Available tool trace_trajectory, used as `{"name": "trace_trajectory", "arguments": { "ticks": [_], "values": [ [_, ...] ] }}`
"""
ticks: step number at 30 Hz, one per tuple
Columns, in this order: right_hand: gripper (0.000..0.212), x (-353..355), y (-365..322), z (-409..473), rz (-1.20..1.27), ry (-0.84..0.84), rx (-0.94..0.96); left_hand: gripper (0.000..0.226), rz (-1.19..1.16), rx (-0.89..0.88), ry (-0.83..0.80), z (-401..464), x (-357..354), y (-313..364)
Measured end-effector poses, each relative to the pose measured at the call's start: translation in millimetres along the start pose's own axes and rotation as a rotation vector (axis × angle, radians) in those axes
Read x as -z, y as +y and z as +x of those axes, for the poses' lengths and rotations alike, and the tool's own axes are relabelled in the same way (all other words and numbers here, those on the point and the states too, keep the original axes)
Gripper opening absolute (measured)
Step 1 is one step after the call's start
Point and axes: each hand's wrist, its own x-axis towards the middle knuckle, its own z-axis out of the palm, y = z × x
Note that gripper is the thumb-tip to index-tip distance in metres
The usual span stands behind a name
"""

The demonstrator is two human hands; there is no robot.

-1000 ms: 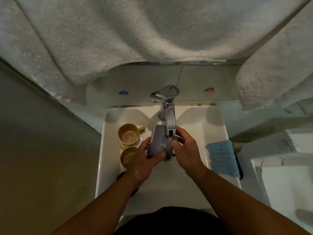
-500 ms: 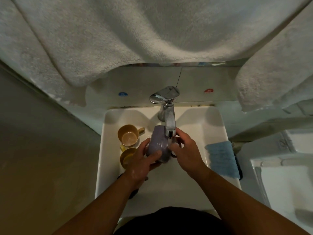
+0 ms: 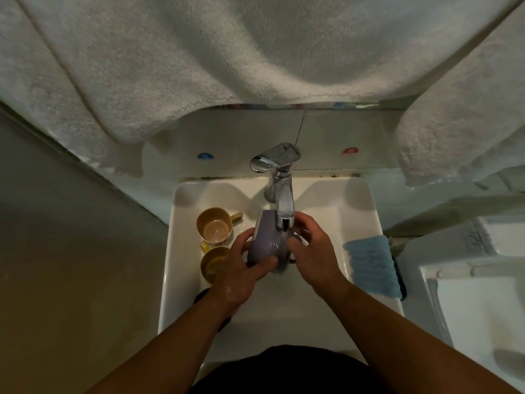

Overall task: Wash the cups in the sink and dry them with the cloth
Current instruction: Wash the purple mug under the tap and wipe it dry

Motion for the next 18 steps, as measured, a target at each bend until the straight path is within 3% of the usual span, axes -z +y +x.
{"name": "trace_trajectory", "arguments": {
  "ticks": [5,9,14,18],
  "values": [
    [0.048,-1,-1,-3,0.034,-0.034,0.017,0.092,-0.016,0.010,-0.003,3,1,6],
    [0.065,6,-1,-3,0.048,-0.157,0.022,0.078,-0.042,0.004,-0.040,4,1,10],
    [0.044,10,-9,-4,0.183,-0.055,-0.107,0.070,0.001,-0.028,-0.071,1,-4,14],
    [0.052,10,-8,-11,0.149,-0.081,-0.078,0.070,0.030,-0.053,-0.052,2,-4,17]
  ]
}}
